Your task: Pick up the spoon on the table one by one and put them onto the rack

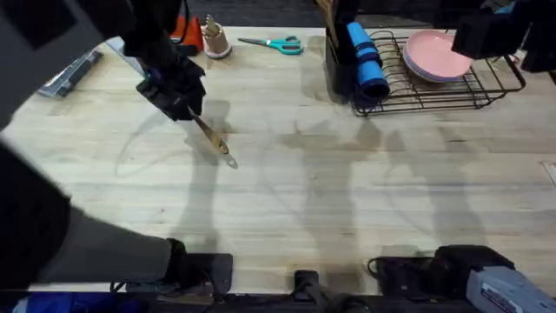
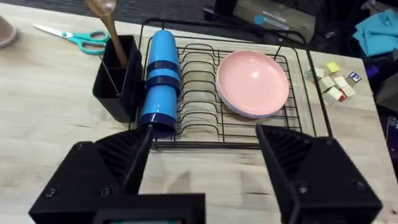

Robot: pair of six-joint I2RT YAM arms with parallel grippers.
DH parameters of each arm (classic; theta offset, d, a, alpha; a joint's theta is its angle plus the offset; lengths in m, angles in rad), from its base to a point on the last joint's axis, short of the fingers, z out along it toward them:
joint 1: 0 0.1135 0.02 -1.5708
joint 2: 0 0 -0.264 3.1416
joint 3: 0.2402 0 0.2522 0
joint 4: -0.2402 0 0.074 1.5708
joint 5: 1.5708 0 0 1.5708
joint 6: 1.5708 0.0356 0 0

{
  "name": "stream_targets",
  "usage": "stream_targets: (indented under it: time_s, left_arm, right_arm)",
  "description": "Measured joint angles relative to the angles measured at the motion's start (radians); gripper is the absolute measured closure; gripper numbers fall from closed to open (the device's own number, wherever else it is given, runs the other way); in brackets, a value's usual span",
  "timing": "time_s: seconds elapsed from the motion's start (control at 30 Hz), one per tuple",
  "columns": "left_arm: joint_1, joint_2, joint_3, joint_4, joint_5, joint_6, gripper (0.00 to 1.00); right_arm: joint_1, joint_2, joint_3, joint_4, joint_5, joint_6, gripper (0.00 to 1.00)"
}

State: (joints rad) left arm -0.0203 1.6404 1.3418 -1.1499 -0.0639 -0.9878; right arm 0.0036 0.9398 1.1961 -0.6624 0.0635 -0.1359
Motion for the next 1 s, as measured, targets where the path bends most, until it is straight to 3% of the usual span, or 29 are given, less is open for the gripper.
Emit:
stream_targets:
  time_s: [0.27, 0.53, 0.57, 0.7, 0.83, 1.0]
  left_arm:
    - [-0.079, -0.112, 0.0, 0.036, -0.002, 0.031, 0.957]
    - [-0.22, -0.142, 0.0, 0.161, -0.005, 0.072, 0.957]
    - [-0.294, -0.142, 0.0, 0.288, -0.007, 0.113, 0.957]
    - [-0.358, -0.142, 0.0, 0.464, -0.008, 0.19, 0.957]
    - [-0.4, -0.142, 0.0, 0.612, -0.008, 0.28, 0.957]
    - [-0.421, -0.142, 0.0, 0.76, -0.007, 0.395, 0.957]
  right_arm:
    - [0.0, 0.0, 0.0, 0.0, 0.0, 0.0, 0.003]
    - [0.0, 0.0, 0.0, 0.002, 0.0, 0.0, 0.003]
    - [0.0, 0.0, 0.0, 0.003, 0.0, 0.0, 0.003]
    - [0.0, 0.0, 0.0, 0.003, 0.0, 0.0, 0.003]
    - [0.0, 0.0, 0.0, 0.005, 0.0, 0.0, 0.004]
    - [0.0, 0.0, 0.0, 0.007, 0.0, 0.0, 0.004]
